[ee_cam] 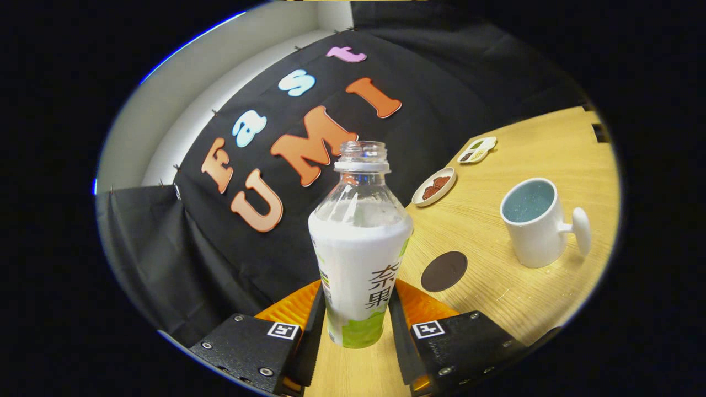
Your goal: Take the bottle from table, then pour the juice into the cup, finally place the bottle on the coaster
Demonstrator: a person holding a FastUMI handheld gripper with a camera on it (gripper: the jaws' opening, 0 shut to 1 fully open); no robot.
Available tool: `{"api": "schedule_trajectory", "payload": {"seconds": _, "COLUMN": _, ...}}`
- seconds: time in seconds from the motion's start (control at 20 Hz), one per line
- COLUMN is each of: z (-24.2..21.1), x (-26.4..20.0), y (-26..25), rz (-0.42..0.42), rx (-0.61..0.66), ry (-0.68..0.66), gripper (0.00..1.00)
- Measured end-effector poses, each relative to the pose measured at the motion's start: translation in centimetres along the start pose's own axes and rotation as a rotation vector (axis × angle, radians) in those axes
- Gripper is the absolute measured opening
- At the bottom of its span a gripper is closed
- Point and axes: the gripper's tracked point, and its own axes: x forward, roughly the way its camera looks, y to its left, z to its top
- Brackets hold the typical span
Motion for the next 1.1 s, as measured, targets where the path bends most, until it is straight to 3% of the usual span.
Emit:
{"api": "schedule_trajectory", "payload": {"seconds": 0.55, "z": 1.6, "x": 0.7, "y": -3.7, "rz": -0.015, "rx": 0.436, "ry": -0.045, "gripper": 0.6}}
{"api": "schedule_trajectory", "payload": {"seconds": 1.1, "z": 3.1, "x": 2.6, "y": -3.1, "rz": 0.057, "rx": 0.697, "ry": -0.052, "gripper": 0.59}}
